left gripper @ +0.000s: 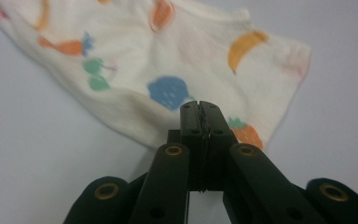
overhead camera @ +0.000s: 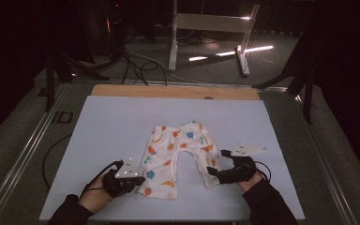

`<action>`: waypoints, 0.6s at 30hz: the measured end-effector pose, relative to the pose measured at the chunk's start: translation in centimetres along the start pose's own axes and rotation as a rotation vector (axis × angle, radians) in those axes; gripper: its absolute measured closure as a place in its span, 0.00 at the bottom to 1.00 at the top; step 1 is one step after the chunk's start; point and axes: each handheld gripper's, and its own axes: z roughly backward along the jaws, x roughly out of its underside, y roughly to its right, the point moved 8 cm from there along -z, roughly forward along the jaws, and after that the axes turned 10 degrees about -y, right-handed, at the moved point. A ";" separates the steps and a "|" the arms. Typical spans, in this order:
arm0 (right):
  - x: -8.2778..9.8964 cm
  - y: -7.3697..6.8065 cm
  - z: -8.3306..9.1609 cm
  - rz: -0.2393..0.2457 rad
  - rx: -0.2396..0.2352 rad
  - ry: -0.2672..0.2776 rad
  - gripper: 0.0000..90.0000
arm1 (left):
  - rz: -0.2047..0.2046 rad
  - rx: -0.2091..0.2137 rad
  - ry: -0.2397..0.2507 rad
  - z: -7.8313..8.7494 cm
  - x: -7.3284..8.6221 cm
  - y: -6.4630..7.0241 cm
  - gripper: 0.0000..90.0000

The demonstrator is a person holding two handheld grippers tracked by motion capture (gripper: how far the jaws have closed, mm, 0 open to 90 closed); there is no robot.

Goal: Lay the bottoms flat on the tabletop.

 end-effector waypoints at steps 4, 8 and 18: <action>0.0 0.0 -0.1 -0.002 -0.003 -0.001 0.12 | -0.016 0.030 -0.032 -0.7 0.6 0.7 1.00; 0.0 -0.1 0.0 0.002 -0.004 0.001 0.11 | -0.017 0.043 -0.045 -1.0 1.2 1.4 1.00; 0.0 0.1 0.0 -0.003 -0.002 -0.003 0.12 | -0.077 -0.009 -0.037 -0.8 1.8 2.0 0.84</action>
